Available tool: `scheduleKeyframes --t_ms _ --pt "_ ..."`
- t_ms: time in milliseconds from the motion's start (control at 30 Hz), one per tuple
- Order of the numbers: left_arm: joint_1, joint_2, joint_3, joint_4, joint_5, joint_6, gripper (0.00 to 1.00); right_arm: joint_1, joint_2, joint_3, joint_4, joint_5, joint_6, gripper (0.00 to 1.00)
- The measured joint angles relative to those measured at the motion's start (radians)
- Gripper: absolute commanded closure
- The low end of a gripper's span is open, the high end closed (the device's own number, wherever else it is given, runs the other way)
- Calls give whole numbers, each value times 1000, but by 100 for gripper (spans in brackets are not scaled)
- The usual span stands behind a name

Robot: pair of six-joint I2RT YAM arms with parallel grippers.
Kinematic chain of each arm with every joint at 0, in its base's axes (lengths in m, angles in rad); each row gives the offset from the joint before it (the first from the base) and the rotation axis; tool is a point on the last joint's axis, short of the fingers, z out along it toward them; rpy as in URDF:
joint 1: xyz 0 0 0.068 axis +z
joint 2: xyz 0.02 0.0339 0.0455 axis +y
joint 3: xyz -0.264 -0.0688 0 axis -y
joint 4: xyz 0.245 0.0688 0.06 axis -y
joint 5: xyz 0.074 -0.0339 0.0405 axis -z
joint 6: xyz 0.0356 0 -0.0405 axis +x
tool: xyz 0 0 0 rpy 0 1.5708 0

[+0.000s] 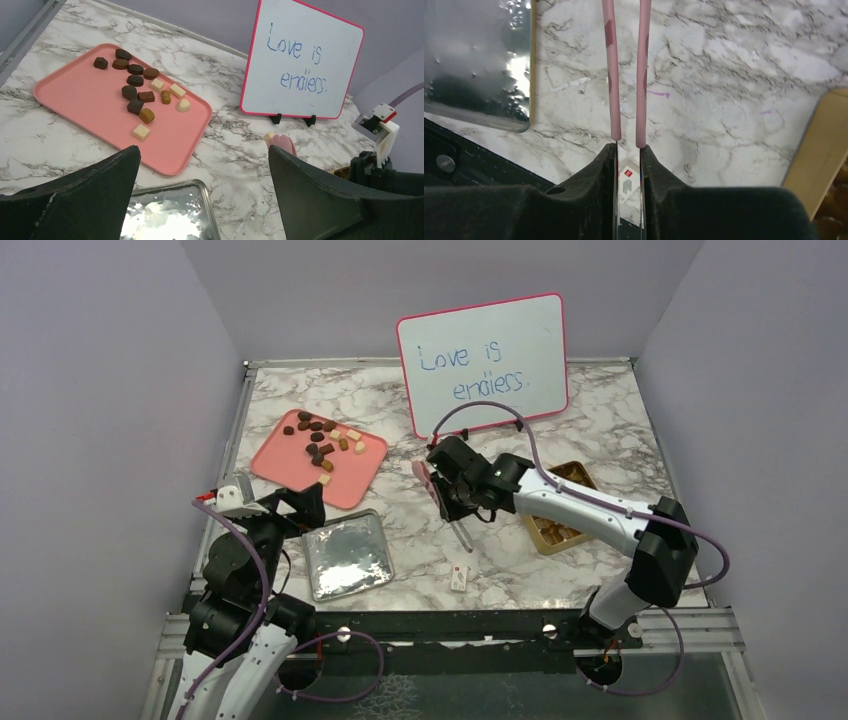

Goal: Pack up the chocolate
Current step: Place the fake chocolate in the packing box.

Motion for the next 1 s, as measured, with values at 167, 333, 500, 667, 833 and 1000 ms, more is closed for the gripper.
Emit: scheduleKeyframes --t_ms 167,333,500,667,833,1000 --pt "0 0 0 0 0 0 1 0 -67 -33 -81 68 104 84" --pt "0 0 0 0 0 0 1 -8 -118 -68 -178 152 213 87" --pt "0 2 0 0 1 0 1 -47 -181 -93 -255 233 303 89" --pt "0 2 0 0 1 0 1 -125 -211 -104 -299 285 360 90" --pt "0 4 0 0 1 0 1 -253 -227 -152 -312 303 392 90" --pt "0 5 0 1 1 0 1 -401 -264 -208 -308 305 396 88"
